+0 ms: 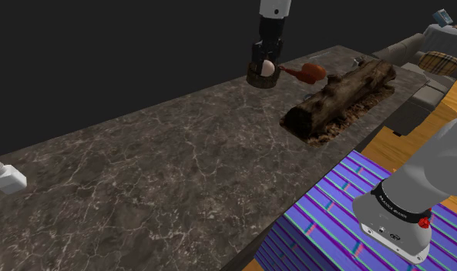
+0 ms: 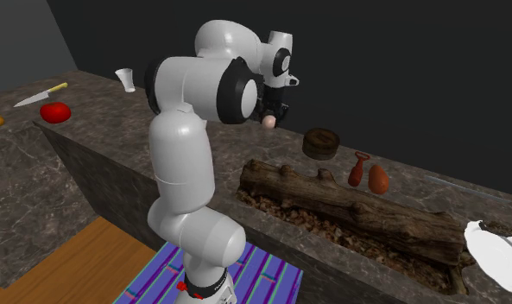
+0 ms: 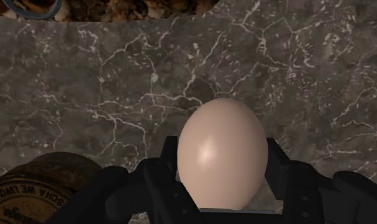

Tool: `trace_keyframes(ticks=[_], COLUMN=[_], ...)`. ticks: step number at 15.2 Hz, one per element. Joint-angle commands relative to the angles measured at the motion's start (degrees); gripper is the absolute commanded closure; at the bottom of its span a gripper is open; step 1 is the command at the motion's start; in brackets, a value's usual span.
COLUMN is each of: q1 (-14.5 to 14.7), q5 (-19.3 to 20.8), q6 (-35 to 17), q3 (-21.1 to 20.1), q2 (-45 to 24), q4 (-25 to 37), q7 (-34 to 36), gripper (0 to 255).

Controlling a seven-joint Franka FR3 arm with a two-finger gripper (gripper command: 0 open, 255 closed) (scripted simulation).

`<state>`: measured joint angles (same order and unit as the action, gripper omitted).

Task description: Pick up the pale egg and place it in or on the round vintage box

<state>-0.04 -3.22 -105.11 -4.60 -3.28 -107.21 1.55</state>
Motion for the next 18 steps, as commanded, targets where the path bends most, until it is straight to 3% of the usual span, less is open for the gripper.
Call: trace_keyframes(ticks=[1,11,15,18], q1=[-0.8,-6.5,-8.9,-10.9], q5=[0.3,0.9,0.8,0.6], q6=[1.0,7.7,12.6,18.4], q3=[0.8,4.7,5.7,6.1], q2=[-1.9,-18.0,-26.8,-35.9], q4=[2.8,25.1,38.7,53.6], q7=[-1.5,-10.6,-13.7,-15.7], gripper=[255,255,255,255])
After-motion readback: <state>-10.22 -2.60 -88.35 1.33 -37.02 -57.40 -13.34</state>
